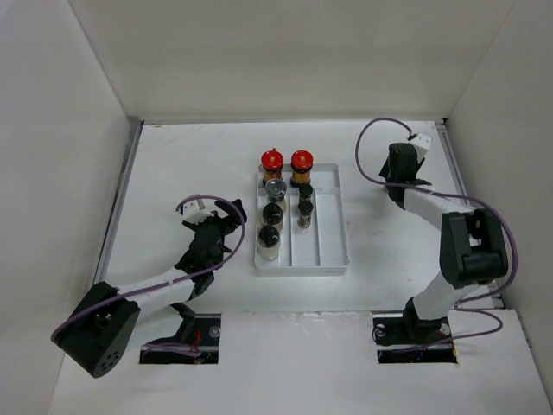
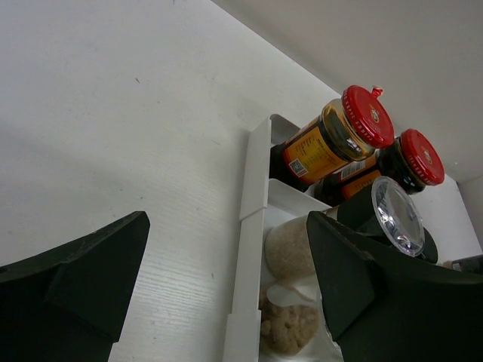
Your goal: Organize the condiment bottles
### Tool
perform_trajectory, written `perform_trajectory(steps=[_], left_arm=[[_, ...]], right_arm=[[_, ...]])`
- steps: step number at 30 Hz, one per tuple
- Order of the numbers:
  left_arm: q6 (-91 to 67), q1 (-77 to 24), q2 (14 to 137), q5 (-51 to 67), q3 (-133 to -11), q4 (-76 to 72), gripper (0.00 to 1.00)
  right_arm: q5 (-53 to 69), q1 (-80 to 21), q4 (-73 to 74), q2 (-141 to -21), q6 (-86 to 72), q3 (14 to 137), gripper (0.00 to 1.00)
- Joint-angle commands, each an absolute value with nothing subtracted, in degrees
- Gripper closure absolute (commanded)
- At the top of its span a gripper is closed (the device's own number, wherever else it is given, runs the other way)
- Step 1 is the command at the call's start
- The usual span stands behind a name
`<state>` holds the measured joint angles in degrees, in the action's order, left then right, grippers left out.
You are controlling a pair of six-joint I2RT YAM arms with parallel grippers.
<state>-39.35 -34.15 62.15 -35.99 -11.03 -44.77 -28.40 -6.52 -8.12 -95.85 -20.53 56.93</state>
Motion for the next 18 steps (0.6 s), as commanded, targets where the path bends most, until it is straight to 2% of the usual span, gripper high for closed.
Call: perform_trajectory(steps=[1, 11, 18], left_arm=[[-38.85, -34.14, 62.23, -35.95, -13.01, -47.9, 0.13], [-38.67, -33.36, 61.61, -36.65, -12.92, -47.55, 0.06], [-39.11, -32.21, 62.84, -36.74, -13.97, -45.88, 0.01]], right_arm=[[-31.2, -10.31, -12.13, -86.07, -21.18, 53.71, 0.55], [-31.2, -27.45, -6.43, -64.97, -23.2, 43.34, 0.55], [-30.5, -45.62, -2.72, -57.57, -23.81, 38.07, 0.55]])
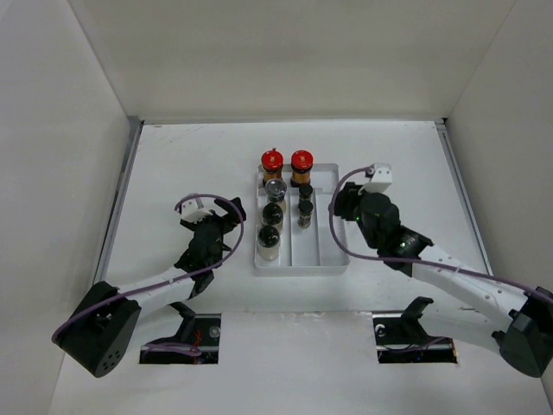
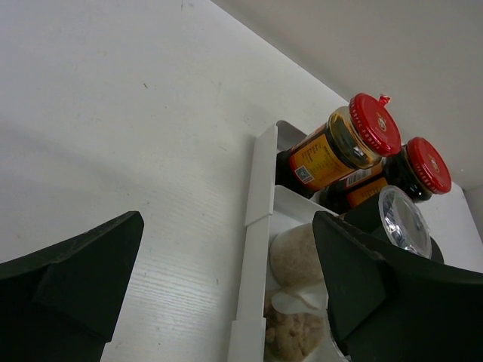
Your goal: Organize the condiment bottles
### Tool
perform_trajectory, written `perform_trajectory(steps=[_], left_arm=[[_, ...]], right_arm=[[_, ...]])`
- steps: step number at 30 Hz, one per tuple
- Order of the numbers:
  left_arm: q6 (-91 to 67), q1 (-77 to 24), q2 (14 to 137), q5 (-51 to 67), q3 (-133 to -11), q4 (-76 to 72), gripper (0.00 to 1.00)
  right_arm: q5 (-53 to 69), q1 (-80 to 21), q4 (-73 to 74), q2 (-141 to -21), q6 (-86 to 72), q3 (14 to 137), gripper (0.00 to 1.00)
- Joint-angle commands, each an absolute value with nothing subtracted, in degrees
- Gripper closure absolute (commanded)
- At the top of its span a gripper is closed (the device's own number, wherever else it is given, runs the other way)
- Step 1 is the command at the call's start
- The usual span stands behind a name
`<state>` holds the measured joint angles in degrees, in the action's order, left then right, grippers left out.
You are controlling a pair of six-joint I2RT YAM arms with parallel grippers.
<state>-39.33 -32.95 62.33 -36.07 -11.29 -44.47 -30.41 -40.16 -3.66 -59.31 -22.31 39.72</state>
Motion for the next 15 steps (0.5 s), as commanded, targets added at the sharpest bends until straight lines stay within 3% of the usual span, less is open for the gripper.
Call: perform_trajectory(steps=[1, 15], left_arm=[[-39.2, -32.04, 62.93, -36.74, -13.97, -45.7, 0.01], [-38.94, -29.05, 64.86, -36.57, -15.99, -40.96, 0.0]], right_arm=[[-30.41, -47.92, -3.07, -57.66, -24.78, 37.62, 0.55], [-31.11, -57.7, -12.3, -74.7, -23.2, 40.43, 0.54]])
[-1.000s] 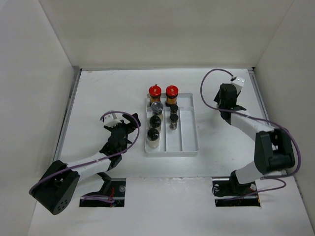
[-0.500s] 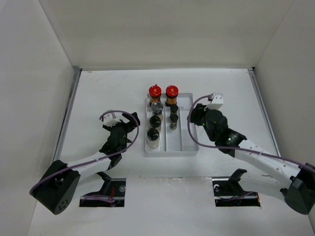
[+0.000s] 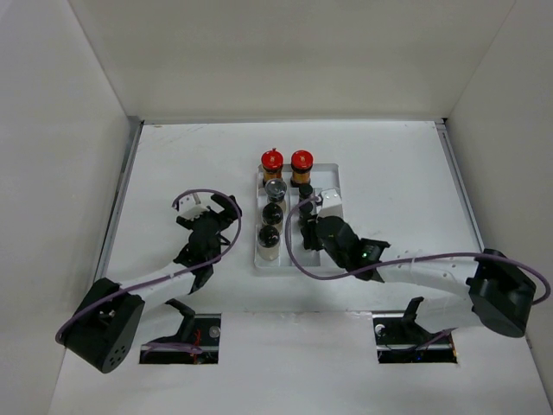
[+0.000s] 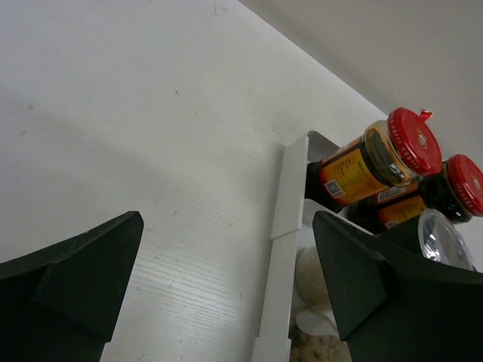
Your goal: Organize the condiment bottles
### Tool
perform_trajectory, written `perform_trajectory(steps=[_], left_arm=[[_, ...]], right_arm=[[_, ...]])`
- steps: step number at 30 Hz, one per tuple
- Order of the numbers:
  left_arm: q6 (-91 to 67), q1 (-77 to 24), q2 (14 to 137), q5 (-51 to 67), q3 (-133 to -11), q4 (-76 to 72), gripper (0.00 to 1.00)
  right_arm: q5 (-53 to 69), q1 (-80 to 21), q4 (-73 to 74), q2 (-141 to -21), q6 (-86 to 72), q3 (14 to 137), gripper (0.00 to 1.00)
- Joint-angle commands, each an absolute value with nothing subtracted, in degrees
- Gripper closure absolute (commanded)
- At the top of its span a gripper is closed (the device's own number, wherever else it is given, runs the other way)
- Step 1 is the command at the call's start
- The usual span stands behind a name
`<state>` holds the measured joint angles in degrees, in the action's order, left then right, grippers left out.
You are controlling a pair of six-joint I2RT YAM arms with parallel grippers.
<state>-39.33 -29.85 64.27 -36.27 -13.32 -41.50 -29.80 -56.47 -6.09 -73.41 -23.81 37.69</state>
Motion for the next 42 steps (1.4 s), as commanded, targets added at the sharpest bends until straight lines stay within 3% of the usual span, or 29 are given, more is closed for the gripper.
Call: perform_trajectory(steps=[1, 5, 11, 19, 27, 35, 42], left_arm=[[-39.02, -29.05, 65.04, -36.48, -16.34, -40.35, 0.0], [-39.29, -28.78, 65.13, -37.27, -16.35, -40.17, 0.0], [-40.17, -28.87, 65.03, -37.27, -16.08, -40.69, 0.0], [-39.55, -29.39, 64.86, -39.98, -17.22, -38.24, 0.0], [-38.14, -33.26, 71.53, -41.39, -26.26, -29.29, 0.0], [-40.08, -30.98, 71.36, -41.66, -26.28, -27.25, 0.0], [-40.34, -30.98, 74.27, -41.05, -26.98, -27.6, 0.0]], right_arm=[[-31.11, -57.87, -12.91, -75.58, -23.12, 40.26, 0.53], [-32.43, -58.49, -13.71, -77.08, -23.55, 39.64, 0.5], [-33.4, -59.02, -13.45, -76.56, -23.64, 38.76, 0.15], [-33.58, -59.2, -12.13, -63.31, -21.18, 36.4, 0.0], [-38.93, -43.49, -19.77, -46.94, -28.72, 24.19, 0.0], [-37.27, -27.13, -18.81, -45.44, -43.84, 15.04, 0.0], [-36.03, -24.74, -18.81, -48.25, -46.67, 14.5, 0.0]])
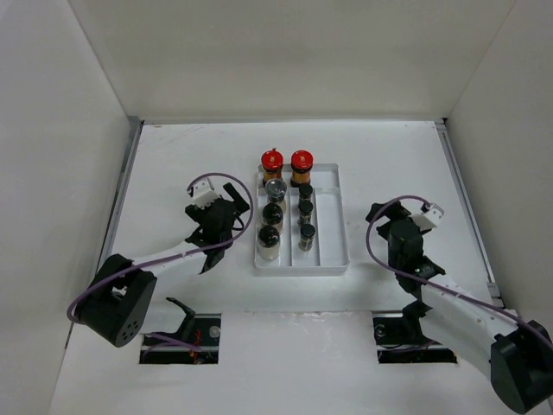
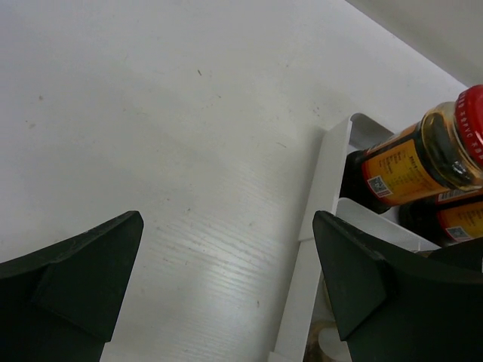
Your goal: Organize the condiment bottles
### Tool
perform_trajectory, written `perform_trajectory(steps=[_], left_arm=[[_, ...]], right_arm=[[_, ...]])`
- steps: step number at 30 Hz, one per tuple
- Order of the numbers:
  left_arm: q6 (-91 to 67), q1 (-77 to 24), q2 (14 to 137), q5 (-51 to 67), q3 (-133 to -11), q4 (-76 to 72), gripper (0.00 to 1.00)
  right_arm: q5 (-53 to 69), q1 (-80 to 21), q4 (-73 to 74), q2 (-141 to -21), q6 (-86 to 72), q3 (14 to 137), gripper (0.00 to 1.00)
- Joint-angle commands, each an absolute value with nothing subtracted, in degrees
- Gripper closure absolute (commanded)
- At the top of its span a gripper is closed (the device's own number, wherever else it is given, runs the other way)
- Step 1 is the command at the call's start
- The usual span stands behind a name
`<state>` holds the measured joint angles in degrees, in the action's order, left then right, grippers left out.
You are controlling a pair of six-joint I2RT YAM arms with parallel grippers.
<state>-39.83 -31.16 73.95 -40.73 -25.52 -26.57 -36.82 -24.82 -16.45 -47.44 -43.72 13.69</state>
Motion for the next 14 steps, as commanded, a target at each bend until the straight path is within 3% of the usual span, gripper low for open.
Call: perform_trajectory(steps=[1, 14], left_arm=[[-40.25, -30.81, 74.44, -40.87, -26.98, -27.86, 0.0], [-39.64, -30.1, 75.06, -39.02, -25.49, -31.02, 0.0]], right_arm=[[-36.38, -24.83, -19.07, -48.6, -46.5, 14.59, 0.0], [-34.45, -27.11, -24.61, -54.93, -43.25, 16.0, 0.0]])
